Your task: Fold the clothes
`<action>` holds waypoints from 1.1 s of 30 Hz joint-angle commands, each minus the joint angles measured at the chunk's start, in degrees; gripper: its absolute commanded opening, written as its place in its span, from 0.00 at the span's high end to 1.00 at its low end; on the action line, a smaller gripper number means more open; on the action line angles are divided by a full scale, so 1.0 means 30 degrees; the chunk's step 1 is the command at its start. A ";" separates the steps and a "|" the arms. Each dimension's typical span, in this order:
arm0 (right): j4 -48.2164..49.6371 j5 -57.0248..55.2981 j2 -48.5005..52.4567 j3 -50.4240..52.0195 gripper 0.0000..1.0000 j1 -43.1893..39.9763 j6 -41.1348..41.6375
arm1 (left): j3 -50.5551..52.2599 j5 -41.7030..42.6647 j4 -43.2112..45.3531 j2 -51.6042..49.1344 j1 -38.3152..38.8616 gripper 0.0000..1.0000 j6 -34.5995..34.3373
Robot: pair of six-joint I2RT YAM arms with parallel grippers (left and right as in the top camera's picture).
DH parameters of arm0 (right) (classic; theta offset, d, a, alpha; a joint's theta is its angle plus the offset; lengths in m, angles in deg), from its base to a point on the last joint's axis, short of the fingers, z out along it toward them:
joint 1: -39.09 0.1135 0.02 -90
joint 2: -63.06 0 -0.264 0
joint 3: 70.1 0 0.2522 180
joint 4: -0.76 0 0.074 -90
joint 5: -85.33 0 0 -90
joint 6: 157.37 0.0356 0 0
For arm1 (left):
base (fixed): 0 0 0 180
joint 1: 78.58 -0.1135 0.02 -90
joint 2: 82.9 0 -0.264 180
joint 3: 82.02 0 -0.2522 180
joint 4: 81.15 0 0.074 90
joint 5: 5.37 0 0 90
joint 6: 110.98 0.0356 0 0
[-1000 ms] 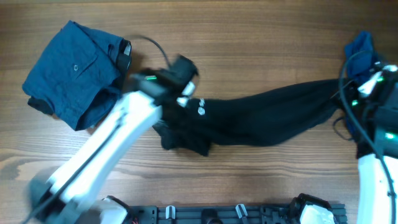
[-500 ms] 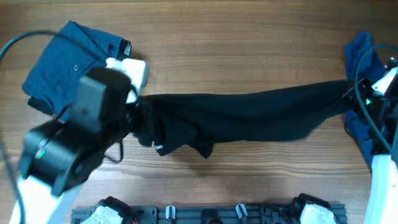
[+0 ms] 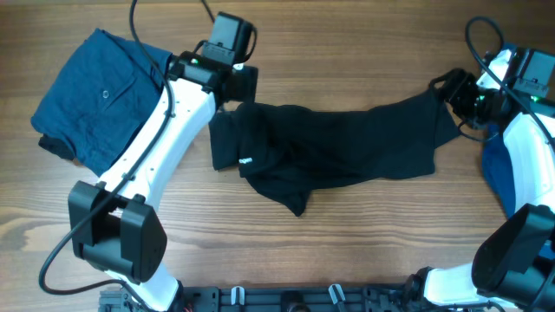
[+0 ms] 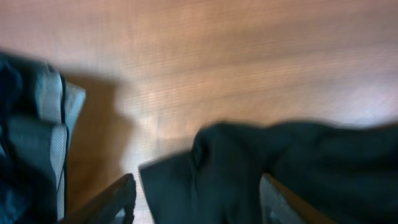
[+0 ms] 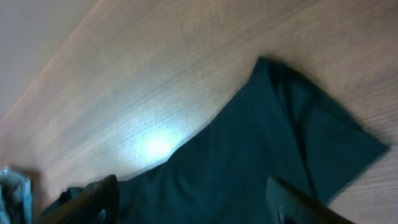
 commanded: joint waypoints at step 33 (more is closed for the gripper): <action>0.1195 0.2361 -0.1275 0.8480 0.96 -0.0168 0.1202 | 0.5748 0.1676 0.1727 0.0590 0.4983 0.38 0.0189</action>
